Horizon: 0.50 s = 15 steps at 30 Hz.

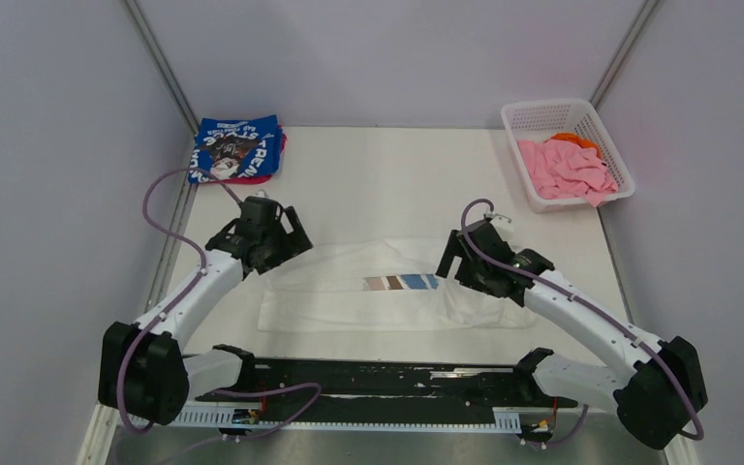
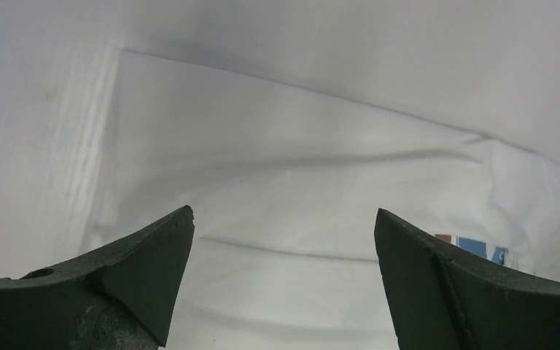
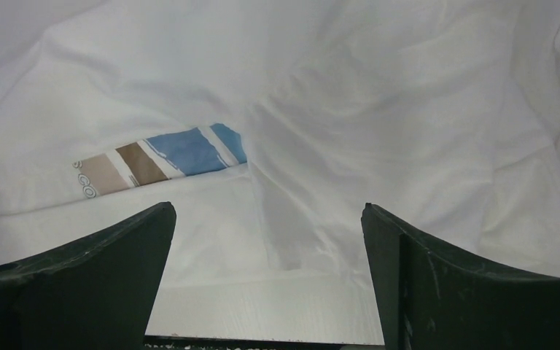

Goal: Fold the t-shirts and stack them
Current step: Fold the other side of the tshirt into a rectangle

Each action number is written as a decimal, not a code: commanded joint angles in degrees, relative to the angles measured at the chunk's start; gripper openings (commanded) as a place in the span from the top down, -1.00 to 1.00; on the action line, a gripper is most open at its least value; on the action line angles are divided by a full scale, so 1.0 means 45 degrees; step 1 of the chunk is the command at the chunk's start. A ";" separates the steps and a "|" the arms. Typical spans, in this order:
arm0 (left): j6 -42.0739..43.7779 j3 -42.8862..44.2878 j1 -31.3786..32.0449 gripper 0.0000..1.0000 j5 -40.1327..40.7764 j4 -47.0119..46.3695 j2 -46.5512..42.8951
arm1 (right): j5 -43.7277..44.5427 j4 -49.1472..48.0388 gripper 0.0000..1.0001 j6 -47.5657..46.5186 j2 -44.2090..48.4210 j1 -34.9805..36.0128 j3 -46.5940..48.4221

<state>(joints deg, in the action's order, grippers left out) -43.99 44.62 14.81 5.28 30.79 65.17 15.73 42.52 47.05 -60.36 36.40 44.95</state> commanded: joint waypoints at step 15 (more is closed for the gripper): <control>-0.0014 -0.0775 0.0459 -1.00 -0.0528 -0.0747 0.3638 | -0.1642 -0.4587 -1.00 0.2162 -0.0971 -0.4207 -0.4325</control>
<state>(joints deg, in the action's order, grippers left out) -43.57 42.19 17.06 3.49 27.81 80.38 8.91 32.16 57.04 -60.99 21.52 27.86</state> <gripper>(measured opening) 0.997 0.998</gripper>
